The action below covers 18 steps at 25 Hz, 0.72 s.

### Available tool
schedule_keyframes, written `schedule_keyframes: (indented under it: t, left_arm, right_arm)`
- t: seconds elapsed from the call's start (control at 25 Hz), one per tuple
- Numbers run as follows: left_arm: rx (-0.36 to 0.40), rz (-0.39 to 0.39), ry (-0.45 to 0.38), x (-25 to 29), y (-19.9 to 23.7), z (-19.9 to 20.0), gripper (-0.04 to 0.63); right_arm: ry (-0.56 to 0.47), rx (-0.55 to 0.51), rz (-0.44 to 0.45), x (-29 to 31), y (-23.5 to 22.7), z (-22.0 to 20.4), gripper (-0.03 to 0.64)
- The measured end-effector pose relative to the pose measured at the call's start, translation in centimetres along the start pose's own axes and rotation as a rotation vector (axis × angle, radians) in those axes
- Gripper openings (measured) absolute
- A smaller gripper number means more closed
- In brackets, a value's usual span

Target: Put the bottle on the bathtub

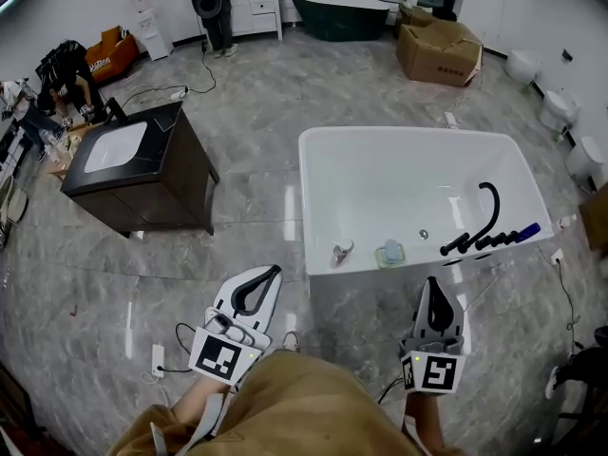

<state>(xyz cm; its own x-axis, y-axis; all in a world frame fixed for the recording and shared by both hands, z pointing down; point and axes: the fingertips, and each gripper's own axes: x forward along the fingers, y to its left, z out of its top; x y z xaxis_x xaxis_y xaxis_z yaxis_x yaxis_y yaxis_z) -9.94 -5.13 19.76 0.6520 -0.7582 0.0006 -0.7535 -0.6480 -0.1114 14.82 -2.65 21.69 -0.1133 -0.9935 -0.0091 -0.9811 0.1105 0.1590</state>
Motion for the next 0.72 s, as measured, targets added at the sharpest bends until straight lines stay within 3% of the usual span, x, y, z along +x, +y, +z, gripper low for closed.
schedule_keyframes:
  t: [0.4, 0.72]
  left_arm:
    - [0.009, 0.047, -0.015, -2.3, 2.2, 0.2, 0.008]
    - [0.004, -0.010, -0.042, 0.3, 2.1, -0.3, 0.008]
  right_arm:
    - [-0.038, -0.001, -0.010, 0.9, 0.8, 1.3, 0.006]
    - [0.011, -0.026, -0.043, 0.7, 0.4, 0.5, 0.006]
